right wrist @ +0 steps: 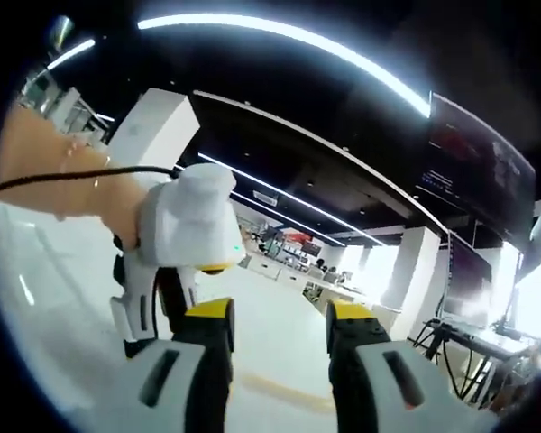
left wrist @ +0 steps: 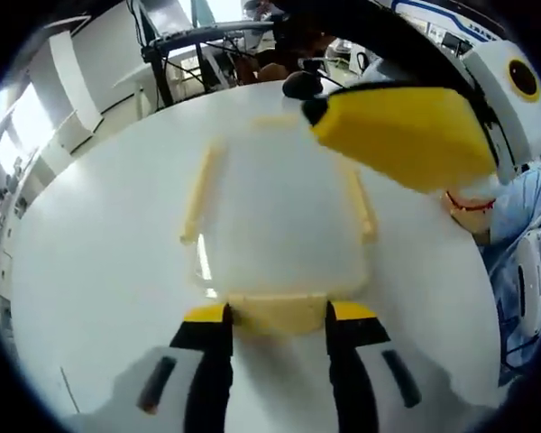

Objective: Snap each plastic latch of the storage box into its locked position after aligning the lid with the box until every specified latch is closed and the lid sits flush.

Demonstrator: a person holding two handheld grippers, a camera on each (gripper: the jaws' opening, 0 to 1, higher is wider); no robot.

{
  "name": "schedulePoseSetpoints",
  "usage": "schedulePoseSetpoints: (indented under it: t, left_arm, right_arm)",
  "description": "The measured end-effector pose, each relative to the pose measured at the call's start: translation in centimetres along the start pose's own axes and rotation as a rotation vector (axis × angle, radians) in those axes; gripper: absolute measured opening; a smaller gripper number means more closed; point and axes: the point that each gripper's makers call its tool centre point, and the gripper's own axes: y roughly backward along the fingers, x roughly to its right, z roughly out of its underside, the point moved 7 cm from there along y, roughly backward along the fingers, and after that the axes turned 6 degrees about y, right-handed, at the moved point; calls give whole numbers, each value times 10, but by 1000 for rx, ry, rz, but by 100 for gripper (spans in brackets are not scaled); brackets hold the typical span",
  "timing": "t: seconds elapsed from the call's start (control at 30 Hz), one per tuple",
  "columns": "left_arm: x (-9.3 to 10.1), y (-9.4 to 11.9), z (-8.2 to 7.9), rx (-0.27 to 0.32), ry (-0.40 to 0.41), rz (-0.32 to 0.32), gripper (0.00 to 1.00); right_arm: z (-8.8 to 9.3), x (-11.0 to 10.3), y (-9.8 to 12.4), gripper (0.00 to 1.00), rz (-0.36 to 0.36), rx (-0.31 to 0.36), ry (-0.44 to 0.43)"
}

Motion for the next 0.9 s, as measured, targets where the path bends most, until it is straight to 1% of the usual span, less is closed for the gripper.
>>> schedulePoseSetpoints:
  t: [0.33, 0.53, 0.67, 0.77, 0.83, 0.9]
  left_arm:
    - [0, 0, -1, -23, 28, -24, 40]
    - [-1, 1, 0, -20, 53, -33, 40]
    - [-1, 1, 0, -23, 62, -38, 40]
    - [-2, 1, 1, -24, 62, -39, 40]
    - [-2, 2, 2, -27, 64, -43, 40]
    - [-2, 3, 3, -38, 66, -46, 40]
  right_arm:
    - [6, 9, 0, 40, 49, -34, -11]
    - [10, 12, -2, 40, 53, -52, -34]
    - [10, 12, -3, 40, 53, -44, -57]
    - [10, 9, -5, 40, 42, -54, -47]
    - [9, 8, -5, 40, 46, -47, -45]
    - [10, 9, -5, 40, 45, -43, -69]
